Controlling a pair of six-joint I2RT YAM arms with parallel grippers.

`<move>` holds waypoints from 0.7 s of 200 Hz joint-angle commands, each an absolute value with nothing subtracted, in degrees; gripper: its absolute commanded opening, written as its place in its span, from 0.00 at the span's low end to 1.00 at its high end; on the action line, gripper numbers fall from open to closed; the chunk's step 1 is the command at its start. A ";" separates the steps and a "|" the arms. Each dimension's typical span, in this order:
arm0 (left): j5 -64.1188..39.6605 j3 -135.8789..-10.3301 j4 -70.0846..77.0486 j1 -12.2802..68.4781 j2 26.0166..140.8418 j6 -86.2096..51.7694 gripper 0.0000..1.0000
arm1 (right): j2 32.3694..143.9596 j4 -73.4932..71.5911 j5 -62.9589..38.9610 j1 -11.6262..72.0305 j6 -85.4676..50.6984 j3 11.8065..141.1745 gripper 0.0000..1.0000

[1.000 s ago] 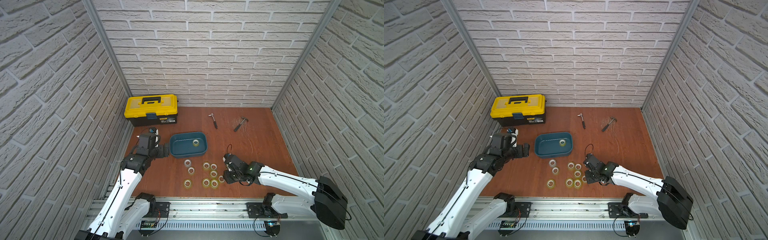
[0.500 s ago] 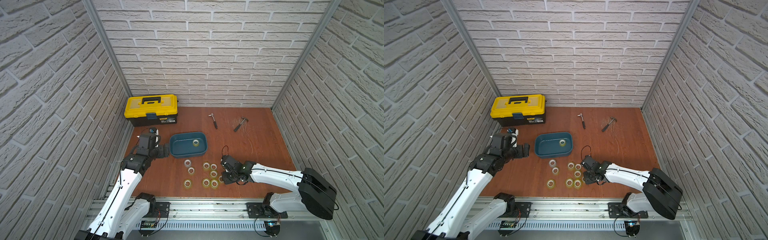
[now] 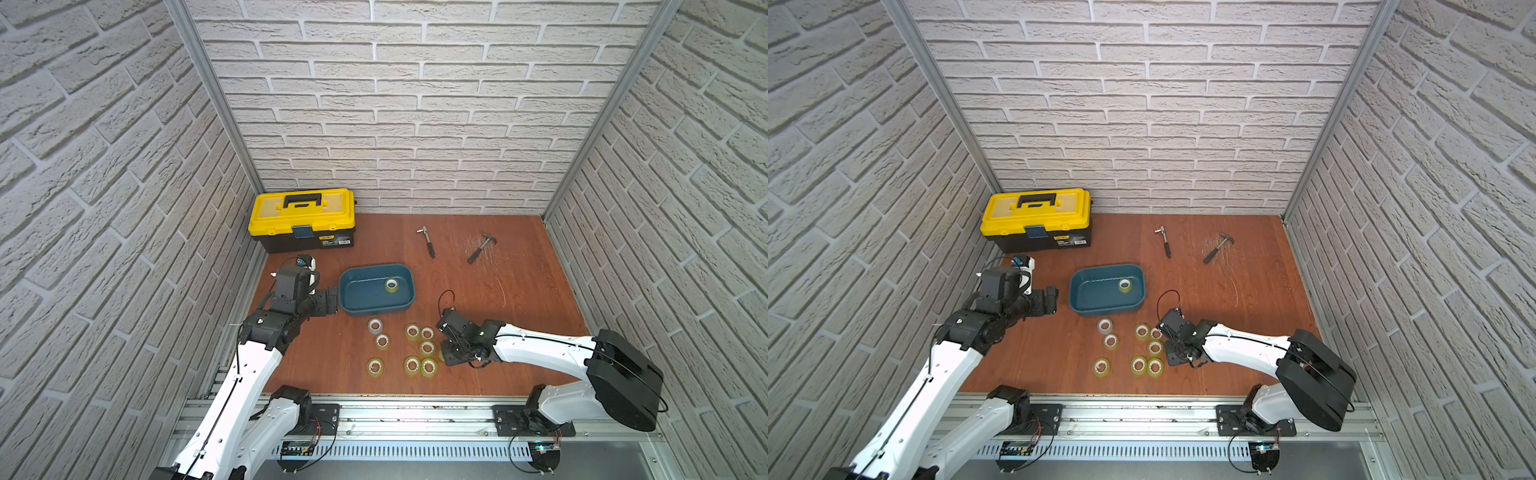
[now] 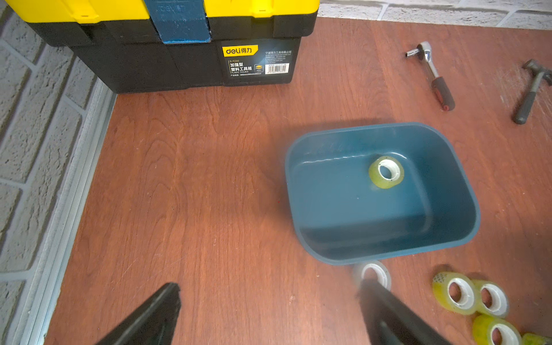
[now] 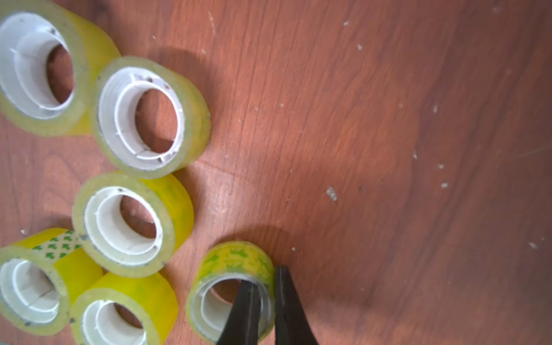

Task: Put the transparent tape into the storage box
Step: Pick up the tape at the center of the board.

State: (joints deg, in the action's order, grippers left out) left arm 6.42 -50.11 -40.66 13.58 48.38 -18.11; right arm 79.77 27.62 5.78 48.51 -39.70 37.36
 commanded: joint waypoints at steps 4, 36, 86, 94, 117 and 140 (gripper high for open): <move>6.50 -51.07 -40.27 13.85 49.01 -18.19 0.98 | 77.74 29.11 7.03 49.12 -40.97 36.08 0.03; 7.29 -51.58 -40.74 13.85 50.01 -18.01 0.98 | 74.99 32.21 7.65 49.13 -39.15 38.40 0.02; 6.93 -51.40 -40.47 13.82 50.18 -17.93 0.98 | 71.01 37.03 9.10 49.13 -37.16 44.73 0.03; 6.90 -51.47 -40.58 13.81 50.18 -18.01 0.98 | 70.69 37.32 9.19 49.13 -36.68 46.35 0.02; 7.23 -51.39 -38.24 13.83 49.47 -15.35 0.98 | 71.38 38.82 9.06 49.08 -34.64 51.67 0.03; 11.56 -52.38 -35.18 13.88 50.22 -13.41 0.98 | 74.62 39.77 9.02 49.13 -31.14 57.43 0.02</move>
